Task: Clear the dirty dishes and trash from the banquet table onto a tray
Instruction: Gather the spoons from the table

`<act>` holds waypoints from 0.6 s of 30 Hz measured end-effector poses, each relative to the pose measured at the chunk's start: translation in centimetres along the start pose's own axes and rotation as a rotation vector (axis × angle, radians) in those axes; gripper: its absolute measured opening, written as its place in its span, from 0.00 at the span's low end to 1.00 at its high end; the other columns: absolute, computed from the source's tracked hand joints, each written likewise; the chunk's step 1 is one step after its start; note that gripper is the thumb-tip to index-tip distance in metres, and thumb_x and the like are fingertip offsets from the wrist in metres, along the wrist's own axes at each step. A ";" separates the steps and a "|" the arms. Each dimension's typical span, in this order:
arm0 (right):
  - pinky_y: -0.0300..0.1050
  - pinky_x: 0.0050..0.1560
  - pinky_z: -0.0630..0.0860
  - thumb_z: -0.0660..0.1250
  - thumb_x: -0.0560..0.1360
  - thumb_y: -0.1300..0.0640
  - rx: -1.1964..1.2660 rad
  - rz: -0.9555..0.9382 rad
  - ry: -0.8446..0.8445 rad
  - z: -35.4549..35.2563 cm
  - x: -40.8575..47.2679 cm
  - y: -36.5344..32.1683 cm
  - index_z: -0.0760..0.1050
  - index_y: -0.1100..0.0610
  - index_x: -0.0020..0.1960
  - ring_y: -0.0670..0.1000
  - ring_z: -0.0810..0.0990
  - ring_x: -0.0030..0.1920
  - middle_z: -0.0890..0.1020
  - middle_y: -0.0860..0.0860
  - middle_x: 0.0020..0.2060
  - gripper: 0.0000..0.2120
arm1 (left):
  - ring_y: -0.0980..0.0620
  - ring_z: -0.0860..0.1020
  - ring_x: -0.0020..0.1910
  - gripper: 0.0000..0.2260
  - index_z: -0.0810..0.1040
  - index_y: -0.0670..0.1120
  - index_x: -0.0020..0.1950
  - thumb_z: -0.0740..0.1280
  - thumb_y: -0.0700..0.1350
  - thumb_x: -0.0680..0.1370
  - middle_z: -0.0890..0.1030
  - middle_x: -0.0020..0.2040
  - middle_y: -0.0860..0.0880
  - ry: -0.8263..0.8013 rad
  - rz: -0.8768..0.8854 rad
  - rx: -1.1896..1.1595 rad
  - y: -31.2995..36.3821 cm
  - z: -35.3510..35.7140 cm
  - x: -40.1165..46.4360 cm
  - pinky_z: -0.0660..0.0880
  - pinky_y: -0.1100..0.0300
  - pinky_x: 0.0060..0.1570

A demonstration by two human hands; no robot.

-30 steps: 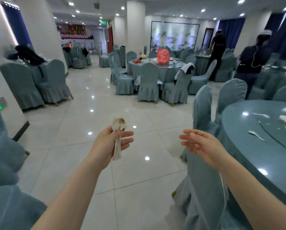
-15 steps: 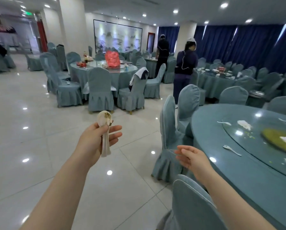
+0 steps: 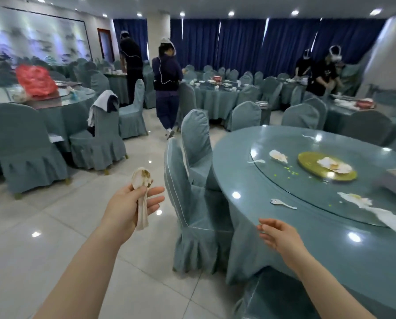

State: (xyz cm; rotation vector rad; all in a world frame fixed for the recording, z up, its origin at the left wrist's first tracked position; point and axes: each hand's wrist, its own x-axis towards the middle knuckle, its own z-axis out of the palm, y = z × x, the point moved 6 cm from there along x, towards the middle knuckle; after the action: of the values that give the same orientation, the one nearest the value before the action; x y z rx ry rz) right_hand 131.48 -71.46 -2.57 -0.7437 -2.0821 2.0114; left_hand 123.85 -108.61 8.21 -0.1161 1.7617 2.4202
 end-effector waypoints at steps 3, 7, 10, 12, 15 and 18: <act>0.49 0.50 0.75 0.66 0.76 0.65 -0.047 0.031 0.093 -0.9 5.1 0.5 0.79 0.56 0.49 0.52 0.80 0.42 0.84 0.52 0.43 0.06 | 0.46 0.85 0.44 0.10 0.71 0.42 0.62 0.56 0.40 0.83 0.85 0.46 0.44 -0.043 -0.030 0.000 -0.4 2.4 6.6 0.80 0.60 0.34; 0.42 0.39 0.74 0.68 0.75 0.63 -0.117 0.048 0.204 -1.8 11.3 0.2 0.78 0.54 0.48 0.51 0.80 0.40 0.84 0.52 0.43 0.05 | 0.48 0.85 0.42 0.09 0.74 0.42 0.58 0.56 0.40 0.83 0.85 0.47 0.43 -0.101 -0.062 0.005 -0.8 5.2 13.8 0.81 0.60 0.35; 0.41 0.36 0.72 0.67 0.74 0.64 -0.205 0.066 0.277 -2.4 15.3 0.7 0.79 0.56 0.48 0.52 0.79 0.39 0.83 0.54 0.43 0.05 | 0.48 0.85 0.40 0.09 0.74 0.42 0.58 0.56 0.39 0.83 0.85 0.45 0.43 -0.148 -0.095 0.012 -1.0 6.7 18.8 0.81 0.60 0.34; 0.42 0.40 0.72 0.67 0.74 0.65 -0.280 0.055 0.297 -2.6 18.1 0.7 0.80 0.59 0.51 0.51 0.78 0.41 0.82 0.54 0.44 0.07 | 0.48 0.84 0.40 0.09 0.73 0.41 0.60 0.56 0.39 0.83 0.85 0.45 0.42 -0.184 -0.110 0.005 -0.8 8.1 22.4 0.81 0.60 0.34; 0.41 0.48 0.70 0.68 0.73 0.65 -0.391 0.038 0.354 -2.9 21.9 0.8 0.80 0.59 0.52 0.51 0.79 0.47 0.83 0.54 0.47 0.09 | 0.48 0.84 0.40 0.09 0.73 0.41 0.60 0.56 0.39 0.83 0.85 0.46 0.42 -0.248 -0.133 -0.004 -0.8 10.2 28.1 0.81 0.61 0.34; 0.41 0.52 0.71 0.67 0.73 0.65 -0.507 0.081 0.399 -3.3 24.5 2.0 0.79 0.60 0.56 0.51 0.80 0.51 0.83 0.55 0.52 0.12 | 0.48 0.84 0.41 0.09 0.75 0.42 0.58 0.56 0.39 0.82 0.85 0.47 0.42 -0.347 -0.149 0.009 -0.7 12.8 33.2 0.81 0.60 0.36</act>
State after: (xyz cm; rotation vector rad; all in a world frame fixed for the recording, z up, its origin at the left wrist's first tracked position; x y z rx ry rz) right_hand 112.21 -57.60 -9.83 -1.2073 -2.3388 1.2196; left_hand 91.55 -93.82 6.66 0.1587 1.5498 2.1704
